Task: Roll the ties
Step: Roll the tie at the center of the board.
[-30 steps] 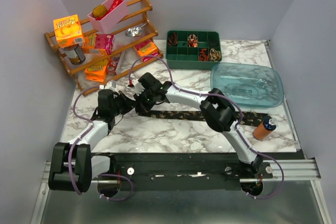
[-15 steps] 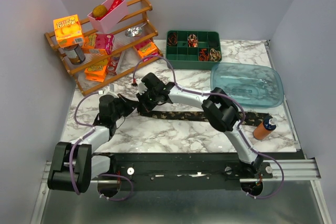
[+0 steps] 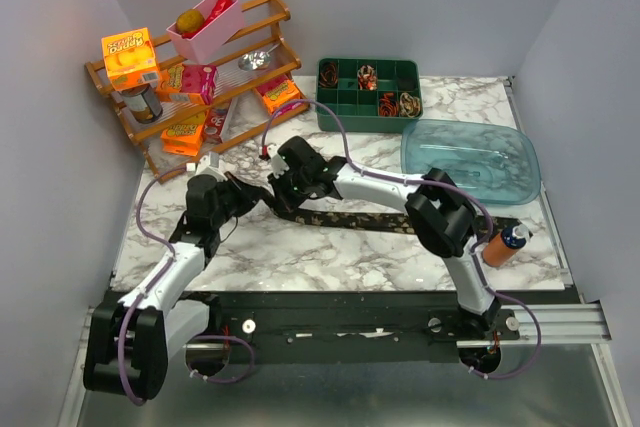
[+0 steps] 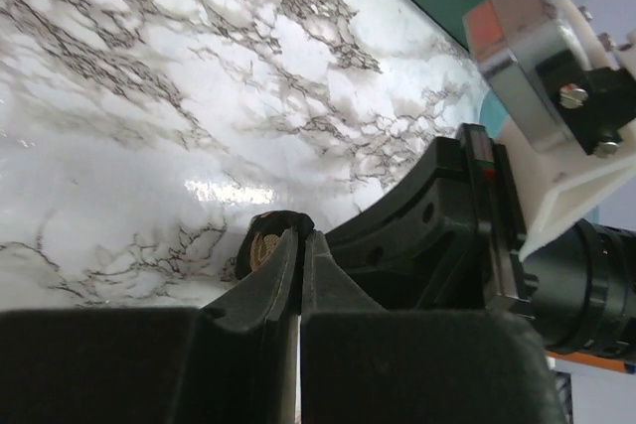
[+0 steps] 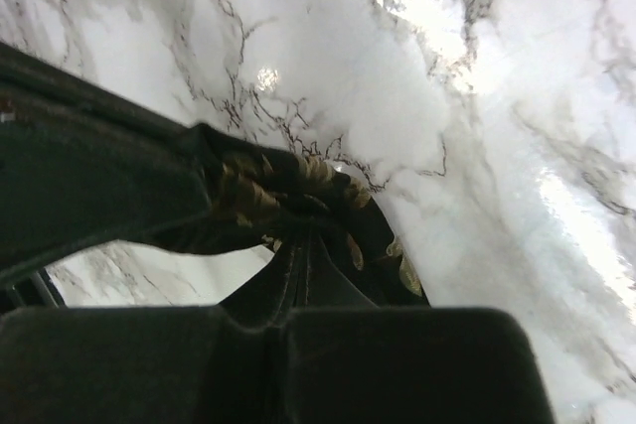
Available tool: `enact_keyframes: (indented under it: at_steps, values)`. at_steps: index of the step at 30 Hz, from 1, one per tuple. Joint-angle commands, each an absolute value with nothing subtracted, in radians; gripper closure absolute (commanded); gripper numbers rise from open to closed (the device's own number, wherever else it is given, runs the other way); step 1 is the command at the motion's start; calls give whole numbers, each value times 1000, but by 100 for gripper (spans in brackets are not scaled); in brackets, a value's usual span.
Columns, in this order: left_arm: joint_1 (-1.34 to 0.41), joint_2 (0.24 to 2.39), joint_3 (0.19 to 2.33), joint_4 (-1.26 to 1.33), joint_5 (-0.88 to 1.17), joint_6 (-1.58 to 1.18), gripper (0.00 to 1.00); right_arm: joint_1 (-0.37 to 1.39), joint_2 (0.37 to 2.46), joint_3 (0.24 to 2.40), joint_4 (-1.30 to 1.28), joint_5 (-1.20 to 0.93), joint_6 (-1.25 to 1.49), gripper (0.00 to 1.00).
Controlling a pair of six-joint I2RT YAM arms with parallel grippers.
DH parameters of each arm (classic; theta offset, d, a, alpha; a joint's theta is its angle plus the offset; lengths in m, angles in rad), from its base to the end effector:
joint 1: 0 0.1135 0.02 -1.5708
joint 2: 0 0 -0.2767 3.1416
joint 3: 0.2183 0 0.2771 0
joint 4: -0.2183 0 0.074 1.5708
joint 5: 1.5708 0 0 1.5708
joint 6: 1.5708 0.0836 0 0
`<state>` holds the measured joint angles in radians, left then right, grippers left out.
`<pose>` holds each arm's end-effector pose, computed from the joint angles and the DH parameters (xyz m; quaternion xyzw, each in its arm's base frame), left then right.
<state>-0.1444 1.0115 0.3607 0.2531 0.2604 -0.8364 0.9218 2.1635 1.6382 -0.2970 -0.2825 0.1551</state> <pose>0.2616 -0.0598 0.1719 -0.2125 0.8012 -0.3539 0.4332 0.3100 0.4473 0.1462 -0.3924 0.8354 0.2981 0.2435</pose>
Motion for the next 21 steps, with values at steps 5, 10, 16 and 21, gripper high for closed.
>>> enact_keyframes:
  at_steps: [5,10,16,21]
  values:
    - [-135,986,449,43,118,-704,100,919,2071,1569,-288,-187,127,99]
    - [-137,1037,508,2,115,-637,100,916,2049,1503,-285,-181,120,99]
    - [-159,1091,512,29,155,-638,100,914,2048,1482,-272,-193,129,99]
    - [-201,1103,520,32,126,-637,100,914,2054,1505,-253,-207,138,99]
